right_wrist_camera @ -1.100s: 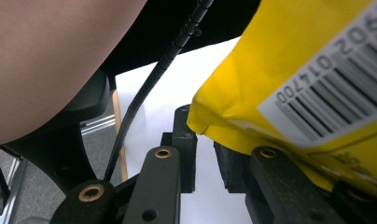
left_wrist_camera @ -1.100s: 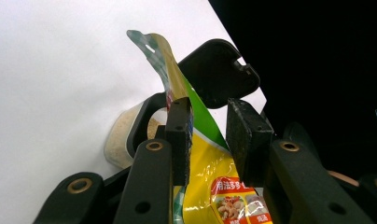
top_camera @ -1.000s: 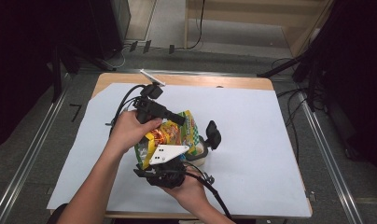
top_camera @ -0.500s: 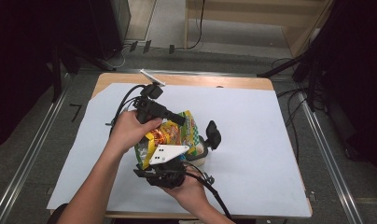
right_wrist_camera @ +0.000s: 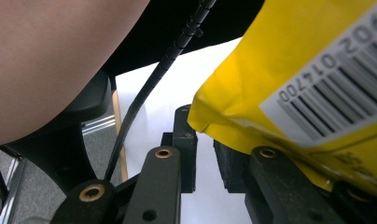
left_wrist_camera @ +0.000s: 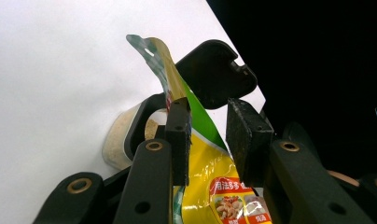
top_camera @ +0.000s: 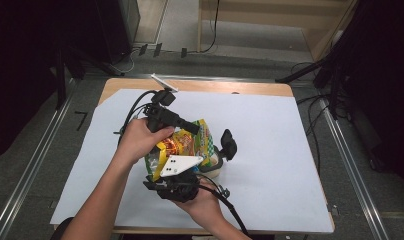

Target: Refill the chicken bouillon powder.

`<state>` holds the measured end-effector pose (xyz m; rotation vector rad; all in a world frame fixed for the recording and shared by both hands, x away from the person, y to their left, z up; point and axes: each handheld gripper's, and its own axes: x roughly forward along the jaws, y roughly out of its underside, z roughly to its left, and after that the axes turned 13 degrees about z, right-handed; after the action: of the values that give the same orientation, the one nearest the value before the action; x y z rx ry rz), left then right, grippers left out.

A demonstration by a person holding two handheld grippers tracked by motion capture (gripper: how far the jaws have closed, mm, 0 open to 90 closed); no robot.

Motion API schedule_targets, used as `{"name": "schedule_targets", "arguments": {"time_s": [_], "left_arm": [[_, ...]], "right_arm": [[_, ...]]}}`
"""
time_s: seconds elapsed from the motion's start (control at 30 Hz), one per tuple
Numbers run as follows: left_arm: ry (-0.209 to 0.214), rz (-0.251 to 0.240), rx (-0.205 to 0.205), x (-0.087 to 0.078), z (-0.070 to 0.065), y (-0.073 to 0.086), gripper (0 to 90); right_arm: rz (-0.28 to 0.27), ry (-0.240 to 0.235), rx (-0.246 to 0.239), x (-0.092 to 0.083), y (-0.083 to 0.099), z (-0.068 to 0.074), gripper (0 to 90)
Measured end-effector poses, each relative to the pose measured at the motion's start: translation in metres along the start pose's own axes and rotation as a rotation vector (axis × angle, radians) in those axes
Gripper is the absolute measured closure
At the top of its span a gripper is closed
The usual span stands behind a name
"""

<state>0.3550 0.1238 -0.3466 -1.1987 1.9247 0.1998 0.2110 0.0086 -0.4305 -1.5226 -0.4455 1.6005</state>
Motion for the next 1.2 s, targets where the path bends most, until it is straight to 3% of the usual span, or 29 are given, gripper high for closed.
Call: {"name": "schedule_targets", "arguments": {"time_s": [1.2], "left_arm": [[-0.029,-0.029,0.010,-0.0032,-0.0042,0.0045,71.3]], "right_arm": [[0.006,0.018,-0.018,0.0037,0.0004,-0.0031,80.2]]}}
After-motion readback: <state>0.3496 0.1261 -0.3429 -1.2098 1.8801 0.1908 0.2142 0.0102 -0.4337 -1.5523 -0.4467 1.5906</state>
